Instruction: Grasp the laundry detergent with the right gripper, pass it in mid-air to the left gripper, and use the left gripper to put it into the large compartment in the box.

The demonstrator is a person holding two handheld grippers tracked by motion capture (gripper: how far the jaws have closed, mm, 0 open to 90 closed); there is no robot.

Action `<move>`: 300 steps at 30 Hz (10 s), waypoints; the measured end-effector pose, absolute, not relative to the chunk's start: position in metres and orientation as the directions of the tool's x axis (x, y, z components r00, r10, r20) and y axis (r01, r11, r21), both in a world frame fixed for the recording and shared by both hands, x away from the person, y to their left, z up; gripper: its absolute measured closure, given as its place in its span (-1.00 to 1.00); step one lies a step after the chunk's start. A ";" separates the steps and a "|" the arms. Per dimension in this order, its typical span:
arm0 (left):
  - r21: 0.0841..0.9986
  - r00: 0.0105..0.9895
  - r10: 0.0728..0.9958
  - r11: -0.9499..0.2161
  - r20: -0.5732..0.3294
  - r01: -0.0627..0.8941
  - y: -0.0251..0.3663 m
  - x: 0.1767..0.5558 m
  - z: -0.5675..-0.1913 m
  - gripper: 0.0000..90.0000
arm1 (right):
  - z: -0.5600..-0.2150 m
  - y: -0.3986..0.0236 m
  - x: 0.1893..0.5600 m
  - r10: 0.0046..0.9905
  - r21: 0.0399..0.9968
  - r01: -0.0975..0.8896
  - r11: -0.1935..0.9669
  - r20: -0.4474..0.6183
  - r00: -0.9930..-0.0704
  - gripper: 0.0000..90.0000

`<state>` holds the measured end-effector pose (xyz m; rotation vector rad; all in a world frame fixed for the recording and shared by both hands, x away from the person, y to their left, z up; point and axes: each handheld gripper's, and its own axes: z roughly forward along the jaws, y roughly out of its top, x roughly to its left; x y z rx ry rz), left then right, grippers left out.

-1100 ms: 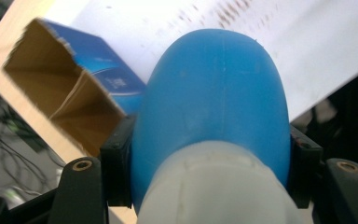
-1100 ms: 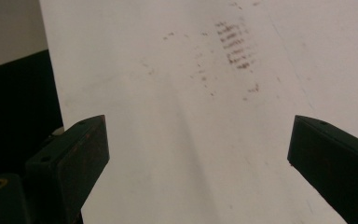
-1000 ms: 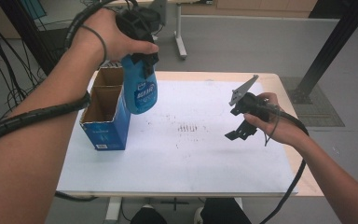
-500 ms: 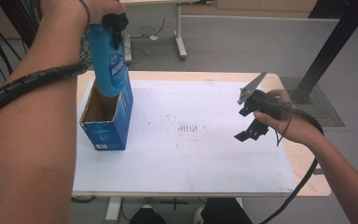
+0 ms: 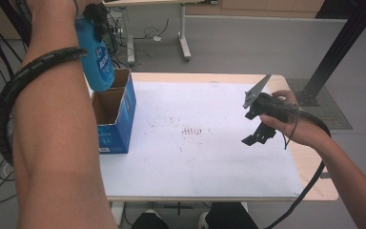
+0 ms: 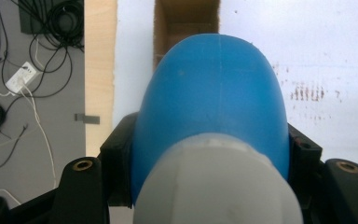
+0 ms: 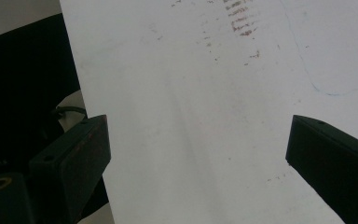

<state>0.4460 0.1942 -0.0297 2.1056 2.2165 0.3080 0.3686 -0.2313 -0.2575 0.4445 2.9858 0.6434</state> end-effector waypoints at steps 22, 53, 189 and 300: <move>0.160 -0.116 0.991 0.103 0.072 0.982 0.221 0.456 -0.083 -0.18 | -0.268 -0.231 0.373 0.285 0.407 0.269 0.873 0.021 -0.958 -0.85; 0.116 -0.099 0.995 0.095 0.028 0.989 0.228 0.462 -0.203 -0.18 | -0.273 -0.230 0.371 0.299 0.404 0.274 0.873 0.002 -0.954 -0.86; 0.169 -0.085 0.996 0.079 0.026 0.982 0.223 0.451 -0.279 -0.20 | -0.266 -0.228 0.374 0.313 0.386 0.280 0.879 -0.026 -0.949 -0.86; 0.207 0.261 0.962 -0.272 0.078 0.940 0.124 0.419 -0.201 -0.96 | -0.258 -0.226 0.388 0.340 0.365 0.317 0.875 0.000 -0.940 -0.86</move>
